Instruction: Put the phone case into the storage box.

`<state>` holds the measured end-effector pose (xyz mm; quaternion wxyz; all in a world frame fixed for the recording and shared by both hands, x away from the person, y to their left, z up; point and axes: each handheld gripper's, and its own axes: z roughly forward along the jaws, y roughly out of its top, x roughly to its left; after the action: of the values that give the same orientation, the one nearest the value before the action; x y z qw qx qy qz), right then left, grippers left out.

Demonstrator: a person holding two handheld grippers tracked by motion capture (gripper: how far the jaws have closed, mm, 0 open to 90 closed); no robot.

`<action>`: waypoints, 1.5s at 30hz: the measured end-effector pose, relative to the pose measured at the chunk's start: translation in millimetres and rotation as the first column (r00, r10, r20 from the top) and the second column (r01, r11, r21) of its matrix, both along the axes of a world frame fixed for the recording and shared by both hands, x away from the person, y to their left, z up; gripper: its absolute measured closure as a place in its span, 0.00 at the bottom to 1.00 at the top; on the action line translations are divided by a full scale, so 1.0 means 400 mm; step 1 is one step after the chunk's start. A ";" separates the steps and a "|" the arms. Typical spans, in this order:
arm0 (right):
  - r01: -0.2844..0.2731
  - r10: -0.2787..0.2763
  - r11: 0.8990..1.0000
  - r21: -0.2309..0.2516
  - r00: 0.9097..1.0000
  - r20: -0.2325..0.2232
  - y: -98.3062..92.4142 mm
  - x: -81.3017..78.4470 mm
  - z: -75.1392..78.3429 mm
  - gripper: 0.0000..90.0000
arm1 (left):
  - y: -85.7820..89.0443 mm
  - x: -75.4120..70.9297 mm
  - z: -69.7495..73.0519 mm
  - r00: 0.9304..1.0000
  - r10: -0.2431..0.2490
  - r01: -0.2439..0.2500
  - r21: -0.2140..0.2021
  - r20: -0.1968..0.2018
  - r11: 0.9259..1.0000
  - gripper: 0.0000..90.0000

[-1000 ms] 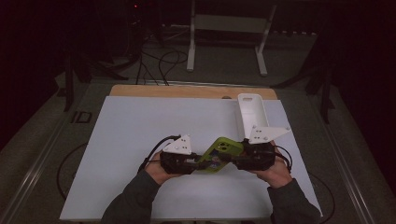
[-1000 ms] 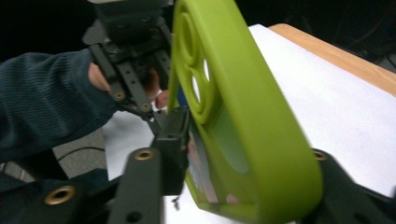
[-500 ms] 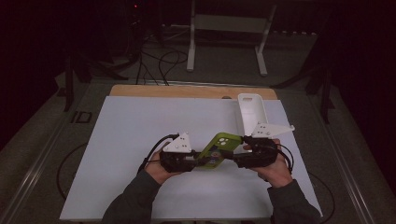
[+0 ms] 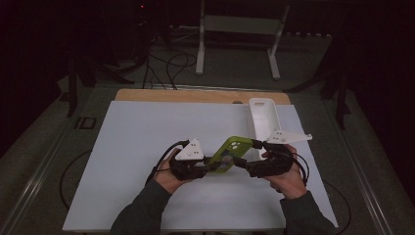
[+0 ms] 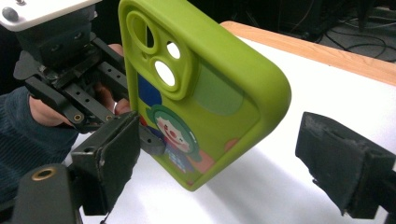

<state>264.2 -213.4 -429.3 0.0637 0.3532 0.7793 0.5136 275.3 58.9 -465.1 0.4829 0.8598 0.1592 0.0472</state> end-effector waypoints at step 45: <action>0.234 -0.244 0.956 0.179 0.969 0.036 0.018 -0.014 0.008 0.09 | -0.028 -0.009 0.006 0.972 0.219 -0.220 0.008 0.081 0.975 0.86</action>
<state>258.6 -206.3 -426.0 0.1169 0.4339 0.6810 0.5782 271.6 47.6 -462.8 0.4734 0.8384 0.2334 0.1360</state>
